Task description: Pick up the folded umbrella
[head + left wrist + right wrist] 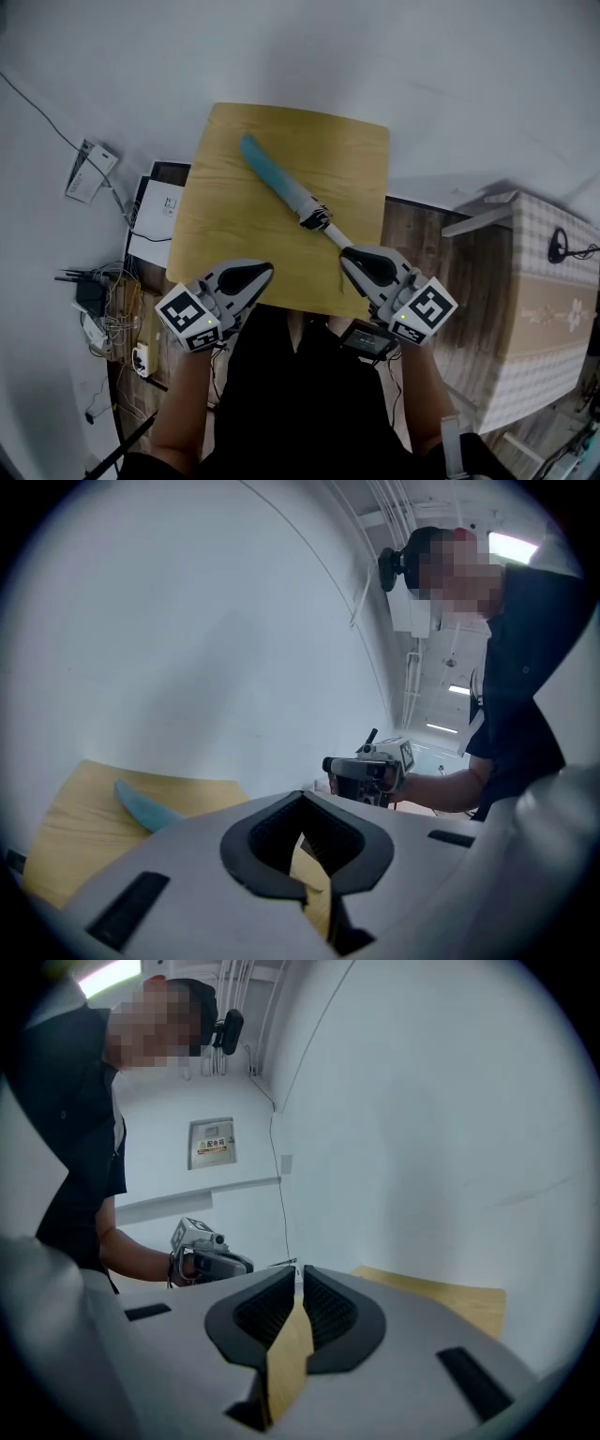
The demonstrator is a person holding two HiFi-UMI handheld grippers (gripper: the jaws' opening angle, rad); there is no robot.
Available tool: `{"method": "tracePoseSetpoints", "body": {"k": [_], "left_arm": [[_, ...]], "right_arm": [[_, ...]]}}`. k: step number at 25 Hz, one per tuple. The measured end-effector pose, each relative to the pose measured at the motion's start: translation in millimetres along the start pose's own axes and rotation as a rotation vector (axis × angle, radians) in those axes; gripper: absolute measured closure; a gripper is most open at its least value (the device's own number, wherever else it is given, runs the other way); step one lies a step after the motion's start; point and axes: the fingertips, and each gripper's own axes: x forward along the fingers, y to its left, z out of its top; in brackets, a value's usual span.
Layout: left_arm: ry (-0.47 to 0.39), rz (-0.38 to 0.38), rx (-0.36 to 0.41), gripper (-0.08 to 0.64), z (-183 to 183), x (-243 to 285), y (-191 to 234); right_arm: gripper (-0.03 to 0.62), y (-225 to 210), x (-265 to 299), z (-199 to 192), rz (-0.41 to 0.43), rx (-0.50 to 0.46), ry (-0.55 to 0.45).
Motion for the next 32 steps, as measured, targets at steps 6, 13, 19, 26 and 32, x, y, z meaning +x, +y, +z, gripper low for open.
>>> {"method": "tracePoseSetpoints", "body": {"k": [6, 13, 19, 26, 32], "left_arm": [[-0.015, -0.07, -0.051, 0.549, -3, 0, 53], [-0.029, -0.164, -0.098, 0.549, -12, -2, 92], [-0.014, -0.148, -0.102, 0.549, -10, 0, 137], [-0.039, -0.178, -0.135, 0.548, -11, 2, 166], [-0.017, -0.201, -0.167, 0.549, -22, 0, 176]], "right_arm": [[0.47, -29, 60, -14, -0.06, 0.029, 0.121], [0.359, -54, 117, -42, -0.114, 0.067, 0.29], [0.303, -92, 158, -81, -0.182, 0.098, 0.444], [0.265, -129, 186, -145, -0.239, 0.125, 0.611], [0.25, -144, 194, -184, -0.25, 0.099, 0.76]]}}
